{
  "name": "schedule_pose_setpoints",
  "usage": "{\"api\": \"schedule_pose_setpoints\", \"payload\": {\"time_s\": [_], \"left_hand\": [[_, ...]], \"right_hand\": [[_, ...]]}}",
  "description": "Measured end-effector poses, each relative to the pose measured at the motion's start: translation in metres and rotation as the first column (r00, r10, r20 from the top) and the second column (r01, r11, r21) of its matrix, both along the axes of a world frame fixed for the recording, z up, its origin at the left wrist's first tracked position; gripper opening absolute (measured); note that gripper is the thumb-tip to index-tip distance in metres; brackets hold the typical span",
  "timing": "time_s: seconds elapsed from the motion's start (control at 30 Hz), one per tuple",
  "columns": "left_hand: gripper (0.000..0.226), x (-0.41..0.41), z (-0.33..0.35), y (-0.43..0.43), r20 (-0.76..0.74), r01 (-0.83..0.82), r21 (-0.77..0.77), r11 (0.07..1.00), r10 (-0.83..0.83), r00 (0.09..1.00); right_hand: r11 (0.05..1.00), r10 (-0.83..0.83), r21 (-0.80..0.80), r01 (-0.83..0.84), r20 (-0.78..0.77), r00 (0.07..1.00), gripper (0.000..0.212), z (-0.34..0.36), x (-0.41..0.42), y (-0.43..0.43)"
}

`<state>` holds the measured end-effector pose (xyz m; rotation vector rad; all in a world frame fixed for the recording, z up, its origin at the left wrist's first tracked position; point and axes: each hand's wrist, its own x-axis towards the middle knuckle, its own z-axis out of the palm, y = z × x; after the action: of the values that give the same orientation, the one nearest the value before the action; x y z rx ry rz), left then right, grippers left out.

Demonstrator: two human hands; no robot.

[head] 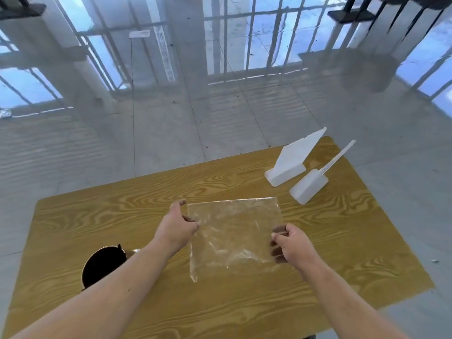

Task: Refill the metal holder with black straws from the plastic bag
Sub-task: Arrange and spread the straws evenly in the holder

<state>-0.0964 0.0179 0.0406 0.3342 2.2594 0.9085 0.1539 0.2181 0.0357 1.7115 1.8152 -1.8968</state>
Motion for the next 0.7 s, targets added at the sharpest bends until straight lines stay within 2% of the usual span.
{"api": "schedule_pose_setpoints", "payload": {"time_s": [0.2,0.33,0.43,0.53,0.6,0.7], "left_hand": [[0.090,0.008,-0.021,0.002,0.072,-0.015,-0.067,0.998,0.019,0.997],[0.097,0.013,-0.026,0.000,0.121,0.017,-0.100,0.995,-0.005,0.993],[0.093,0.015,-0.019,-0.004,0.097,0.050,-0.135,0.990,-0.037,0.995],[0.061,0.017,-0.001,-0.012,0.093,0.061,-0.073,0.995,-0.054,0.994],[0.030,0.020,0.019,-0.020,0.099,0.053,0.012,0.999,-0.054,0.994],[0.009,0.018,0.053,-0.041,0.015,0.059,0.085,0.995,-0.060,0.998]], "right_hand": [[0.999,-0.004,-0.034,0.006,0.048,0.999,0.012,-0.023,-0.005,-0.005],[1.000,0.015,-0.025,-0.013,0.093,0.996,0.036,-0.037,-0.006,-0.010],[0.998,0.066,0.010,-0.068,0.149,0.987,0.055,-0.041,-0.004,-0.012],[0.989,0.071,0.112,-0.095,0.199,0.977,0.062,-0.035,-0.002,-0.016],[0.965,0.084,0.231,-0.126,0.186,0.979,0.051,-0.028,-0.007,-0.023],[0.933,0.175,0.303,-0.194,0.089,0.980,0.031,-0.013,-0.034,-0.045]]}}
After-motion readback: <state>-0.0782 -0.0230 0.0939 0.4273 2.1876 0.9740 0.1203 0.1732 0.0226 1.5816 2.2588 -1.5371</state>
